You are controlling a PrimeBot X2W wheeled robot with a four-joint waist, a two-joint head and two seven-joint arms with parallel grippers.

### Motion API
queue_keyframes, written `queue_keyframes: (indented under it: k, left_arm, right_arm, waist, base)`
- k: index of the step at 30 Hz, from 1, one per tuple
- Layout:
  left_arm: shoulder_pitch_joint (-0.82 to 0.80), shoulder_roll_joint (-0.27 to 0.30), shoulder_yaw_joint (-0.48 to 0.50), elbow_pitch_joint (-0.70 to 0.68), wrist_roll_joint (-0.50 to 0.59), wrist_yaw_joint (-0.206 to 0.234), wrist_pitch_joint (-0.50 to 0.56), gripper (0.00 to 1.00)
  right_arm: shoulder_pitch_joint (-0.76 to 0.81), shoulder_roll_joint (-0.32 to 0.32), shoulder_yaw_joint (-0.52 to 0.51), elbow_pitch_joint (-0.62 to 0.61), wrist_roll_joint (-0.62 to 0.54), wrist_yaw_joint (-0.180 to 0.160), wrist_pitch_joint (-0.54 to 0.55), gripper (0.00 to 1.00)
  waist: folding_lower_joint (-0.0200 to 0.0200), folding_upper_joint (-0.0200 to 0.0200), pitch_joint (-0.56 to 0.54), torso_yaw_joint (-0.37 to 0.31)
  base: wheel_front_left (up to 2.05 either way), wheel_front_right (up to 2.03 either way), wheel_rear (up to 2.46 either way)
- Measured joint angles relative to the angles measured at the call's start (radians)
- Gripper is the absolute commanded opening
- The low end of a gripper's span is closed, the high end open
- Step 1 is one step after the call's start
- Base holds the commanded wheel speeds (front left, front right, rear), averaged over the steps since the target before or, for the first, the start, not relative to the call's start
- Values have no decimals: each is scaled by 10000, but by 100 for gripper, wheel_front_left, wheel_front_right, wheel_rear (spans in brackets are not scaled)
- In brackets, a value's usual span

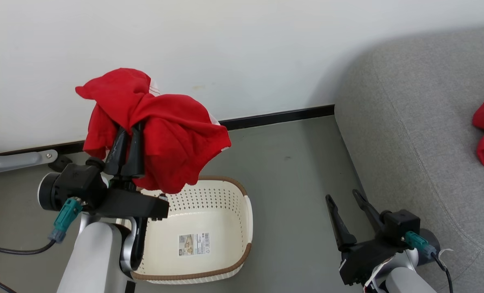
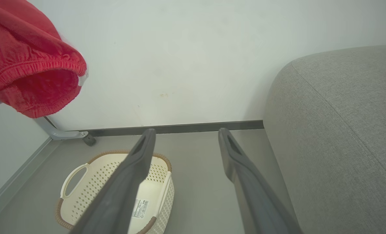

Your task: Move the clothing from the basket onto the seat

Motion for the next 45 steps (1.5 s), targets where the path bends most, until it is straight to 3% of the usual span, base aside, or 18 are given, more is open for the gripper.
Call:
queue_keyframes:
  k: [20,37,45]
  left_arm:
    - [-5,-21,-1041,-2924,391,-19,569,0]
    - [-1,-79,-1584,-3273,401,-27,1298,0]
    - [0,-82,-1613,-3298,401,-17,1429,0]
  right_arm:
    - [174,8,6,-73,-2,-2,0,100]
    - [156,27,79,-194,-12,2,0,100]
    - [-60,31,165,-859,-79,215,0,100]
  waist:
    - [1,1,-16,-62]
    - [1,1,86,-140]
    - [1,1,105,-178]
  base:
    - [0,0,0]
    - [0,0,0]
    - [0,0,0]
